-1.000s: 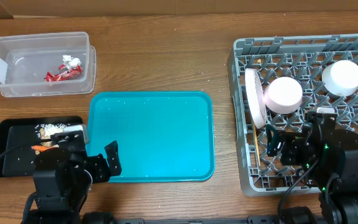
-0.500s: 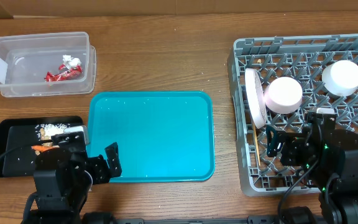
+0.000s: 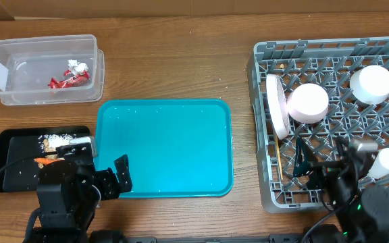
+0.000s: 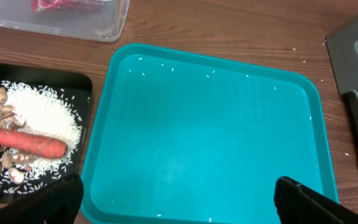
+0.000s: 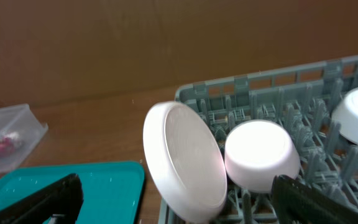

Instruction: Sort waste into correct bins and load items into the dishwasher

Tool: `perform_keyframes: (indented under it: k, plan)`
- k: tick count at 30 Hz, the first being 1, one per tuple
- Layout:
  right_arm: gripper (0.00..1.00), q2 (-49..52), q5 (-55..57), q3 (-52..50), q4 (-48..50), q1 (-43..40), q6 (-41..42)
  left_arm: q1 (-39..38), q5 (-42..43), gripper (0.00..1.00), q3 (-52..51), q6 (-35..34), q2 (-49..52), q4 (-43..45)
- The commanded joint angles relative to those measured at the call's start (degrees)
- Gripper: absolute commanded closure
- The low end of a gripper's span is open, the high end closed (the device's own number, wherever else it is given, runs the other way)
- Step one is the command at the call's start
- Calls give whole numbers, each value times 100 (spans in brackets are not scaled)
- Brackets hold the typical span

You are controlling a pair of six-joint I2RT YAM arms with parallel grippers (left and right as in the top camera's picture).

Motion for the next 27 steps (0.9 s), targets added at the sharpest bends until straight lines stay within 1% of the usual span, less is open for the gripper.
perform_keyframes:
  k: [1,4,8,12,13,15,27]
  plan:
    - [0,-820,52,-920,638,-22,-20,-15,-81,0,-31,92,-15,2]
    - [0,-1397,57,-1733,1530,-24,-22,-15,-81,0,-31,92,-15,2]
    - [0,-1349,52,-2509,2861,-24,-22,-15,-81,0,-31,90,-15,2]
    - [0,-1368,35,-3270,3786,-44,-20,-15,-79,0,-31,90,-15,2]
    - [0,-1368,70,-3331,3687,-46,-31,-15,-79,0,-31,92,-15,2]
    - [0,-1368,15,-3329,3174,-46,-72,-15,-81,0,-31,90,-15,2]
    - [0,-1368,52,-3324,3171,-44,-59,-15,-79,0,-31,90,-15,2]
